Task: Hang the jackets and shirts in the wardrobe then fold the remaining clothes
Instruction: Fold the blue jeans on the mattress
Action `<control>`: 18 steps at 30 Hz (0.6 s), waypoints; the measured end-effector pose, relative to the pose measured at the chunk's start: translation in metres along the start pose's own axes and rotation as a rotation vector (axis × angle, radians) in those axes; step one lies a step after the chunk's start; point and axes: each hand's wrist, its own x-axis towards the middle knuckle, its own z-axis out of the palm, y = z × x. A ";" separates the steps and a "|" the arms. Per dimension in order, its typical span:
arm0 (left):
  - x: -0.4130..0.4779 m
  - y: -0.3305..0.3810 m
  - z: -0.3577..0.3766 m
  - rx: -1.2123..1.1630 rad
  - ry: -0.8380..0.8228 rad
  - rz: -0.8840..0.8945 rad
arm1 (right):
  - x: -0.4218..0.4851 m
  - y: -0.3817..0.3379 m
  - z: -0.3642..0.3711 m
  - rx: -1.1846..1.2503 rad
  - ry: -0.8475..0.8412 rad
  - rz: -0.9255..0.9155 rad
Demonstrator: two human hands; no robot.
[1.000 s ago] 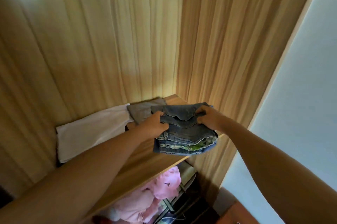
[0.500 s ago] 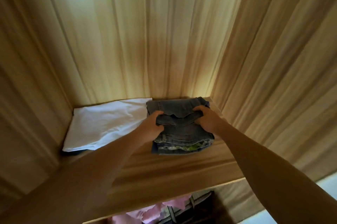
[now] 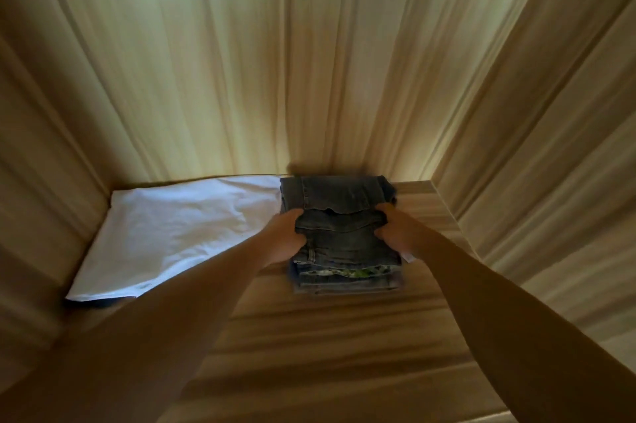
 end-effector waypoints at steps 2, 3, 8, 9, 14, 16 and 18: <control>0.007 -0.014 0.009 0.049 -0.016 -0.077 | 0.003 0.012 0.014 -0.124 -0.053 0.058; 0.009 -0.017 0.010 0.031 0.034 -0.087 | 0.006 0.015 0.016 -0.158 0.031 0.054; 0.034 -0.005 0.014 0.078 0.367 0.089 | 0.030 -0.001 0.012 -0.225 0.397 -0.105; 0.040 -0.001 0.019 0.131 0.379 0.104 | 0.036 -0.004 0.018 -0.285 0.351 -0.124; 0.060 -0.015 0.065 0.411 0.340 0.045 | 0.053 0.018 0.058 -0.388 0.267 -0.076; 0.063 -0.026 0.074 0.448 0.357 0.034 | 0.055 0.027 0.070 -0.361 0.305 -0.084; 0.069 -0.028 0.075 0.457 0.363 0.039 | 0.061 0.030 0.074 -0.351 0.341 -0.097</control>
